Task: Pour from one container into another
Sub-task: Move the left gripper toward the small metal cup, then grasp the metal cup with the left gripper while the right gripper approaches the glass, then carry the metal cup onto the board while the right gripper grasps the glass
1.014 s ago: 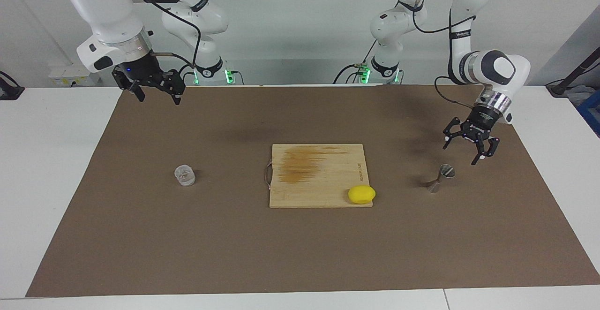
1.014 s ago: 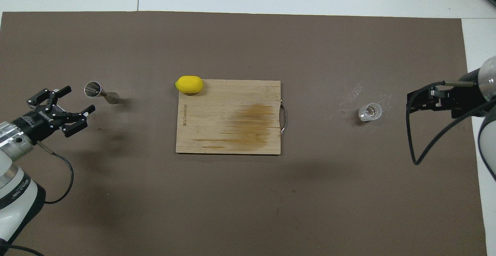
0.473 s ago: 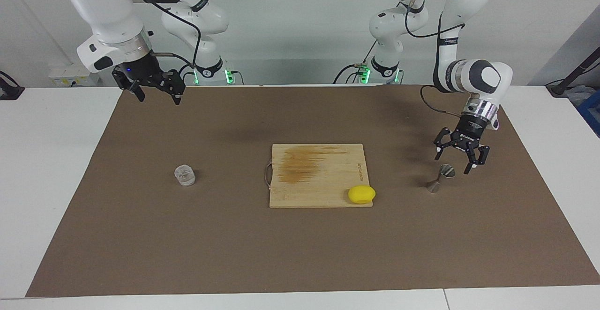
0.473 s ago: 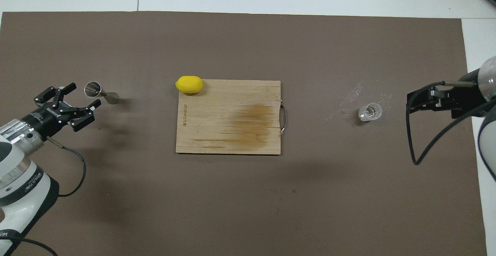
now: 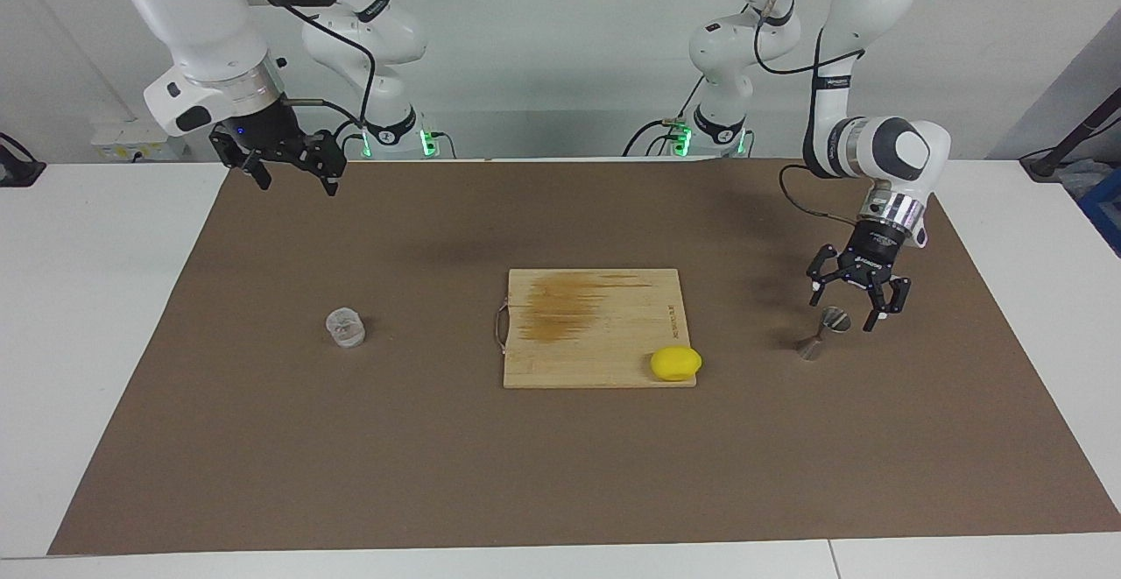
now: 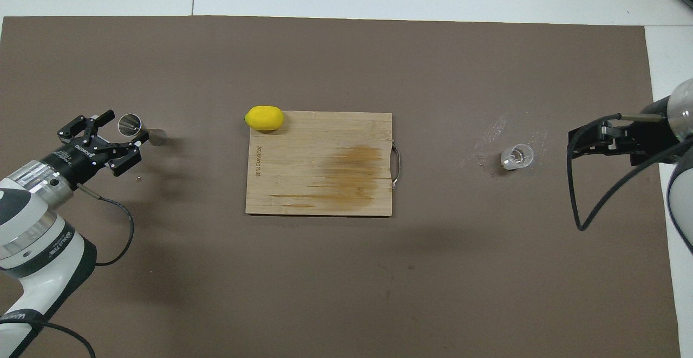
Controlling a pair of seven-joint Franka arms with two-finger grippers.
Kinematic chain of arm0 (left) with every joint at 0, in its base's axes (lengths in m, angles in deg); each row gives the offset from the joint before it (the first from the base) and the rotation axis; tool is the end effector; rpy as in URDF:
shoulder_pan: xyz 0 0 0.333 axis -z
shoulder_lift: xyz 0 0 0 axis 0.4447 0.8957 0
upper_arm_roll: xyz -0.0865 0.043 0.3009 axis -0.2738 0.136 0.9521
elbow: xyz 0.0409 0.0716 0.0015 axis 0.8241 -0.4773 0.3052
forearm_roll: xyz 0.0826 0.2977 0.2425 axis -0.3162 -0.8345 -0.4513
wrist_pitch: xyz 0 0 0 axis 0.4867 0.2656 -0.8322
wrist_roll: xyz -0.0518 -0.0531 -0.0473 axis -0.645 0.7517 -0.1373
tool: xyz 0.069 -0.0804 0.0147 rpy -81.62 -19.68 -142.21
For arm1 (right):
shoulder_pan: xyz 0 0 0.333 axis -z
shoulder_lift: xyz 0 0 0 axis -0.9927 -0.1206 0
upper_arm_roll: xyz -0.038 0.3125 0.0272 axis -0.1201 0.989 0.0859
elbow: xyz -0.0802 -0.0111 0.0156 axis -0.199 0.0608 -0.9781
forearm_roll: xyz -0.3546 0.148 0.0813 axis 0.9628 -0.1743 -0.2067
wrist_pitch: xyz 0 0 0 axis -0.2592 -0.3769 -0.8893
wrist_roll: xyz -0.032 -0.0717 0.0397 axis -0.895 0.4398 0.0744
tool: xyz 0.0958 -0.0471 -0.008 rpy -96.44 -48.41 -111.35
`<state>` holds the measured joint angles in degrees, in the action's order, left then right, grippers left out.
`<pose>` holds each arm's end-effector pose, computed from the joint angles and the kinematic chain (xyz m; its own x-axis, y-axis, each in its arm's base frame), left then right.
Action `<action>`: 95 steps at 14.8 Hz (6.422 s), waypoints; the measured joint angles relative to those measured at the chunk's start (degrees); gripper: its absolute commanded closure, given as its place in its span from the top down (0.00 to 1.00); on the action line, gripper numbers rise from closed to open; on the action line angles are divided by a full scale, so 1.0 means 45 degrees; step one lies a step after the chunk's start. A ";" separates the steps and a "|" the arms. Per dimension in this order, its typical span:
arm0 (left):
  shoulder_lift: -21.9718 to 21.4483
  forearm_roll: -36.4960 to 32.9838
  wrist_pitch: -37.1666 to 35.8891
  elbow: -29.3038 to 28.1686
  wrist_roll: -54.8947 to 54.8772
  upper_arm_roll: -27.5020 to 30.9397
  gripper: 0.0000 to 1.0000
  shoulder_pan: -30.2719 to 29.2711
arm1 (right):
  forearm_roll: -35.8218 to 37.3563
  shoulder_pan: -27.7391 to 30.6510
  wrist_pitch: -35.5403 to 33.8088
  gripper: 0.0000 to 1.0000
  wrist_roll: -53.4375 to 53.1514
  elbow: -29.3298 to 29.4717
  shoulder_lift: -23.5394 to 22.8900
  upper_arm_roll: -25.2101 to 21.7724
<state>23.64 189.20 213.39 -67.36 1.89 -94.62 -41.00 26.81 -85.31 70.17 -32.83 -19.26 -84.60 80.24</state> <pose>0.5304 0.0700 0.3197 -0.4363 0.2573 -0.8622 0.5619 0.8264 -0.0377 0.5460 0.0313 0.6136 0.9894 -0.1347 -0.0540 -0.1335 -0.9907 0.0246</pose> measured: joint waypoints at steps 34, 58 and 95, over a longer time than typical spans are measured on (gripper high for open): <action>0.0380 0.0543 0.0854 0.0451 -0.0249 0.0105 0.72 0.0475 | -0.0001 -0.0005 0.0000 1.00 0.0007 -0.0006 0.0009 0.0001; 0.0186 0.0546 0.0923 0.0338 -0.0247 0.0072 0.59 0.0496 | -0.2134 0.1056 -0.0226 1.00 -0.9372 -0.0483 0.0142 -0.0130; -0.0897 0.0395 0.0256 0.1671 0.0241 -0.0341 0.00 0.4277 | -0.9125 0.4925 0.4254 1.00 -0.8201 -0.2954 -0.5981 -0.0080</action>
<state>19.60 190.98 214.54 -59.84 2.97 -96.15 -21.75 -14.25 -63.15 89.32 -69.73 -32.55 -111.51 79.88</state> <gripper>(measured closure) 0.489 0.000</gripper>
